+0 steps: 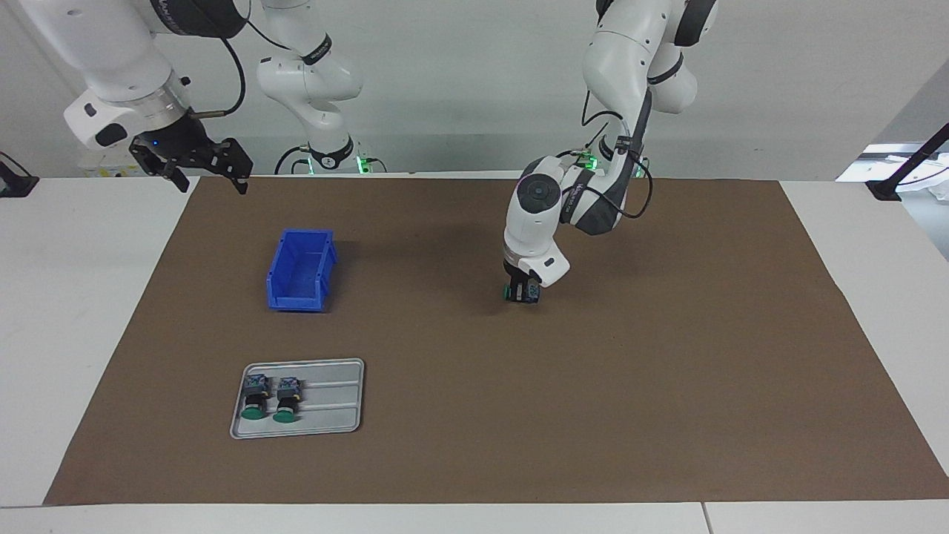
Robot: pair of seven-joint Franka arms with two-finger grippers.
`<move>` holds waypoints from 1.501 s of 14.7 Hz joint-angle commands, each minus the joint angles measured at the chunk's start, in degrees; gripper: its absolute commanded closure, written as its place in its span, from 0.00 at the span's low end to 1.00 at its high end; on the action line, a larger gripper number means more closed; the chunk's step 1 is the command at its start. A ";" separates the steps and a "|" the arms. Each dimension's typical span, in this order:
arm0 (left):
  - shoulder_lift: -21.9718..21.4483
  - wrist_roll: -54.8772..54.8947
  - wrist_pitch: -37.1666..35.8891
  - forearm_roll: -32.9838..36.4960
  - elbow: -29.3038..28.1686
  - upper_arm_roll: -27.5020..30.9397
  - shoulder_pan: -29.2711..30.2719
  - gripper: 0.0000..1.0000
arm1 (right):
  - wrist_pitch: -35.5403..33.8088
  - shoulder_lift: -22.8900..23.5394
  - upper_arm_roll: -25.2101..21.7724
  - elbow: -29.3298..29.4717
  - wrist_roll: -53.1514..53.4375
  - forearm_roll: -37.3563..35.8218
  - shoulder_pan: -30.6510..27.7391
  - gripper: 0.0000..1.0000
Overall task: Place and press button with both arms
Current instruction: 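Move the left gripper over the green-capped button on the table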
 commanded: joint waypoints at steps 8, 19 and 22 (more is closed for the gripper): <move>-6.07 4.50 -2.66 0.44 0.63 1.03 1.88 0.92 | 0.43 -1.48 0.05 -1.79 -1.27 0.26 -0.22 0.01; -10.21 17.04 -2.76 -10.26 0.11 0.86 10.67 0.92 | 0.43 -1.48 0.05 -1.79 -1.27 0.26 -0.22 0.01; -10.21 23.99 -2.67 -18.69 -0.07 0.94 13.31 0.92 | 0.43 -1.48 0.05 -1.79 -1.27 0.26 -0.22 0.01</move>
